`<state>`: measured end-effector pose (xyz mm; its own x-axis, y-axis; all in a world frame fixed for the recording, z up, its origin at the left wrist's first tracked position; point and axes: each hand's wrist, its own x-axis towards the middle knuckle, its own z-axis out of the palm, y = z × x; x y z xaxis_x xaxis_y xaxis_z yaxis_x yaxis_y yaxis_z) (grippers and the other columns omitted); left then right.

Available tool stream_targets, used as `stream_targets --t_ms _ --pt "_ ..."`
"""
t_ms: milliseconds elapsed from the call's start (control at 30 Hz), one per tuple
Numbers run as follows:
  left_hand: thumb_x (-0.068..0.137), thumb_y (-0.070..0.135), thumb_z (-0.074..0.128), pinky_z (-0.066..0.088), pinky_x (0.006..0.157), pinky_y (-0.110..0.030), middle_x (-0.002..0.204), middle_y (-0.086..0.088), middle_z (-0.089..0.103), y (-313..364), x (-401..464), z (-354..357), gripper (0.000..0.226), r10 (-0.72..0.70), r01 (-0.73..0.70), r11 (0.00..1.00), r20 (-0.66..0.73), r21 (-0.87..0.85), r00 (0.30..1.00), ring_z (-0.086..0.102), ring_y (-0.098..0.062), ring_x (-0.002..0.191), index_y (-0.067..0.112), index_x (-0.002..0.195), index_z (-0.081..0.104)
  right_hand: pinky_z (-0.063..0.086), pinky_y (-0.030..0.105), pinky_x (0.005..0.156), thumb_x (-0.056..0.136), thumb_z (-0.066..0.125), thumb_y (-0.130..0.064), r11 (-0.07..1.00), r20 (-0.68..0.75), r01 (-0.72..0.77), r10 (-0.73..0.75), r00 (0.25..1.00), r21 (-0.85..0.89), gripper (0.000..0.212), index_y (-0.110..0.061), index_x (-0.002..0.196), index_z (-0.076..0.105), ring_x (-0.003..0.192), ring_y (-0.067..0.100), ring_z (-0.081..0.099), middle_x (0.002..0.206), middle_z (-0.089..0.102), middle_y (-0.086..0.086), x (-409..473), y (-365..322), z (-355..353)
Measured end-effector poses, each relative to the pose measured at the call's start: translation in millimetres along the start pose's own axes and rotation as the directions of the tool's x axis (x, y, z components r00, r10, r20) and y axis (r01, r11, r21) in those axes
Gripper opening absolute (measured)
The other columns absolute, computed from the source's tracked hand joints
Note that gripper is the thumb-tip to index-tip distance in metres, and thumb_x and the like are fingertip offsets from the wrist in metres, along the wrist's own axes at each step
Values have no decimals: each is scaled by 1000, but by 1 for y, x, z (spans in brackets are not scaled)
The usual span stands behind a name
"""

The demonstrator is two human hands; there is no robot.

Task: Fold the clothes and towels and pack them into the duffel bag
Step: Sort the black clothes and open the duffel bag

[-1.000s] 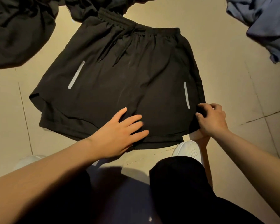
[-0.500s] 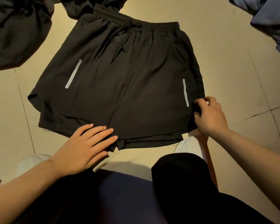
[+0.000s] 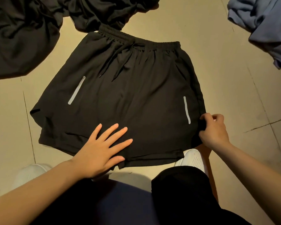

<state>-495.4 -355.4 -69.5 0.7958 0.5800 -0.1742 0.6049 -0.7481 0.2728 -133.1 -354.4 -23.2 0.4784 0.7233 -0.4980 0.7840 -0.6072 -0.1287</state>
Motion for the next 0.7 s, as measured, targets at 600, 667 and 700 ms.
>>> stream_targets --t_ms 600,667,700 --pt "81 28 75 49 90 -39 101 1 65 -111 -44 -59 34 -947 626 -65 246 -777 207 60 -21 96 21 113 64 38 35 92 93 55 -30 660 194 750 -732 654 -36 63 -21 148 25 124 32 43 138 40 13 10 -304 6" --pt "81 23 75 46 74 -22 86 10 63 -107 -42 -59 25 -941 642 4 213 -767 261 59 -8 81 23 104 64 38 35 88 95 54 -31 674 240 738 -712 660 -30 67 -23 151 18 121 36 46 140 39 17 23 -337 8" --pt "82 21 75 42 68 -15 82 15 61 -104 -40 -59 22 -939 638 32 196 -769 283 56 1 77 24 101 65 37 34 85 96 52 -30 678 226 735 -714 663 -15 66 -23 151 16 119 37 47 137 42 18 28 -352 8"
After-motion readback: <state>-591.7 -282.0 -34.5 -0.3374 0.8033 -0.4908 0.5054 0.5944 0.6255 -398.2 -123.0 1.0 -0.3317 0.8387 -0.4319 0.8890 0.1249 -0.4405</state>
